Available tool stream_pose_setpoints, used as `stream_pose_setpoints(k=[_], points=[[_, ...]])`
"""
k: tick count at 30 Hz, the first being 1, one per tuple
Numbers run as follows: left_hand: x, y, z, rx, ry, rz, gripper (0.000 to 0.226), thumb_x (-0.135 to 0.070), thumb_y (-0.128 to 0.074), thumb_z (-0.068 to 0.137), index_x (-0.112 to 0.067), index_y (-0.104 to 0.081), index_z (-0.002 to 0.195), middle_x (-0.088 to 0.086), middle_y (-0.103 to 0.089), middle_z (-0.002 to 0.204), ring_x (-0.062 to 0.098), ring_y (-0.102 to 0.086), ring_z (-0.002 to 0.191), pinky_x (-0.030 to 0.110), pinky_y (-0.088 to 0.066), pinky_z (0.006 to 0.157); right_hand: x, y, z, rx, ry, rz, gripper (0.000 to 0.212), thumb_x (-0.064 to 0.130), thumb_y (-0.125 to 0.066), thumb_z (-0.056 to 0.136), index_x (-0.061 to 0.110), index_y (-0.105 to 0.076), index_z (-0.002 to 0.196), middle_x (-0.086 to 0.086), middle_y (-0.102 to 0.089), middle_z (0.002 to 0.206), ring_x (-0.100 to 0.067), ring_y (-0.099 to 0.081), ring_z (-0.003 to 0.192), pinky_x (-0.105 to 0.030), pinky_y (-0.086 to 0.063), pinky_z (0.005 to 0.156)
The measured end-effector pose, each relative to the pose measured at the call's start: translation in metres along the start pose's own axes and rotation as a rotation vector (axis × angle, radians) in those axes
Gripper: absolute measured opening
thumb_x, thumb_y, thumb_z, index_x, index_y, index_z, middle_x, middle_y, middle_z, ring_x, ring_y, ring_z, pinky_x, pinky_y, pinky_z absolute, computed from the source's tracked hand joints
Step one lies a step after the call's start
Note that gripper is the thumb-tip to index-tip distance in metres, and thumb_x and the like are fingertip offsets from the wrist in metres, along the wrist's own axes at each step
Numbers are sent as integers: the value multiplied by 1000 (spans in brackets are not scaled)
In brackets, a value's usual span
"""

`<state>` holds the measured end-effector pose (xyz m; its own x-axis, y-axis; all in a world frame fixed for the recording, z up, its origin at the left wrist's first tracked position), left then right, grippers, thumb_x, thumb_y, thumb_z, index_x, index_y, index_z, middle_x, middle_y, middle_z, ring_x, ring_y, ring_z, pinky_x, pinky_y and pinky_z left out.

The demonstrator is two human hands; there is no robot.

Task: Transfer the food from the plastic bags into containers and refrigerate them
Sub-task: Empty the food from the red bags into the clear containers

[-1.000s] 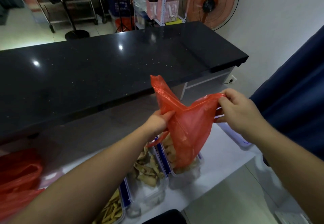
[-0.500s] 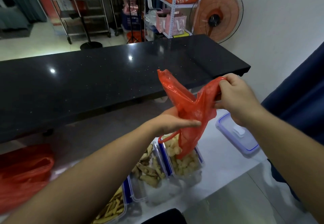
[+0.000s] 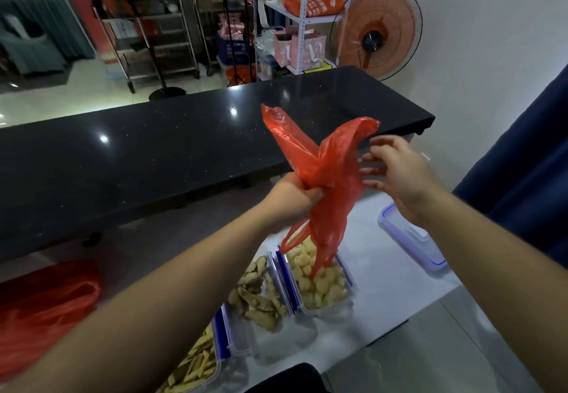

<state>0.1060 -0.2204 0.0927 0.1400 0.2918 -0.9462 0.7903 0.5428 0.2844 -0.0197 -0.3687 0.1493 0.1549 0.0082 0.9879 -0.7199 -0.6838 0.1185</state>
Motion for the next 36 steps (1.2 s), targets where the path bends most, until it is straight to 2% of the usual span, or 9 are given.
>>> stream_pose_setpoints(k=[6, 9, 12, 18, 21, 25, 28, 31, 36], points=[[-13, 12, -2, -30, -20, 38, 21, -20, -66, 96, -20, -70, 117, 4, -78, 107, 24, -75, 98, 46, -63, 90, -86, 13, -6, 63, -202, -196, 28, 18, -57, 101, 21, -54, 129, -13, -65, 124, -25, -66, 95, -37, -54, 76], [-20, 17, -3, -25, -30, 21, 16, -18, -64, 99, -22, -69, 114, 1, -78, 106, 21, -76, 98, 40, -63, 87, -109, 12, -17, 135, -270, -286, 40, 17, -57, 100, 20, -50, 139, -6, -65, 120, -26, -66, 104, -40, -57, 86], [-26, 21, -6, -53, -34, 28, 12, -17, -63, 100, -27, -69, 103, -4, -78, 98, 13, -76, 88, 26, -62, 73, -120, 11, -29, 227, -309, -400, 47, 20, -59, 95, 28, -48, 141, 6, -66, 118, -32, -66, 114, -49, -56, 99], [-36, 33, -20, -145, -57, 38, 15, -14, -62, 100, -25, -72, 100, -10, -79, 85, 5, -76, 80, 15, -57, 67, -117, 10, -32, 259, -278, -364, 46, 22, -59, 96, 28, -50, 141, 6, -67, 115, -30, -68, 109, -50, -56, 100], [-41, 40, -29, -219, -60, 53, 17, -15, -64, 100, -30, -71, 95, -12, -78, 88, 4, -76, 83, 19, -59, 75, -112, 9, -30, 288, -237, -354, 46, 22, -59, 97, 26, -50, 141, 5, -68, 115, -27, -68, 106, -48, -58, 98], [-43, 50, -45, -317, -36, 61, 17, -16, -65, 100, -31, -71, 93, -13, -78, 84, 3, -76, 81, 15, -58, 70, -104, 1, -28, 345, -183, -345, 45, 22, -59, 98, 25, -50, 142, 4, -67, 117, -21, -69, 104, -45, -58, 97], [-46, 60, -60, -385, -8, 99, 16, -15, -65, 98, -29, -71, 93, -9, -79, 88, 7, -77, 84, 21, -60, 76, -98, -13, -28, 396, -151, -326, 45, 21, -61, 98, 24, -51, 142, 0, -67, 121, -21, -68, 105, -43, -59, 94], [-44, 73, -78, -423, 50, 170, 11, -18, -65, 97, -27, -71, 99, -6, -79, 97, 12, -77, 91, 31, -61, 86, -91, -33, -30, 439, -106, -310, 43, 18, -61, 99, 24, -52, 140, -1, -67, 120, -21, -68, 104, -43, -60, 92], [-36, 100, -117, -519, 155, 268, 23, -19, -64, 95, -15, -73, 115, -2, -78, 96, 14, -76, 90, 29, -61, 84, -81, -72, -38, 523, -63, -275, 36, 19, -60, 100, 26, -55, 135, 0, -68, 120, -19, -69, 104, -46, -59, 94]])
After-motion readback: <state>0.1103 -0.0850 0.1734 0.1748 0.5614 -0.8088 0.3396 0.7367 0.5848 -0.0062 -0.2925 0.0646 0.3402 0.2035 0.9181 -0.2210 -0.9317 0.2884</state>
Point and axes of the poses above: each hand's wrist, its own z-axis towards the middle knuckle, its own y-axis out of the back of the hand, x = y × z, the point moved 2 cm from there along z, towards the middle knuckle
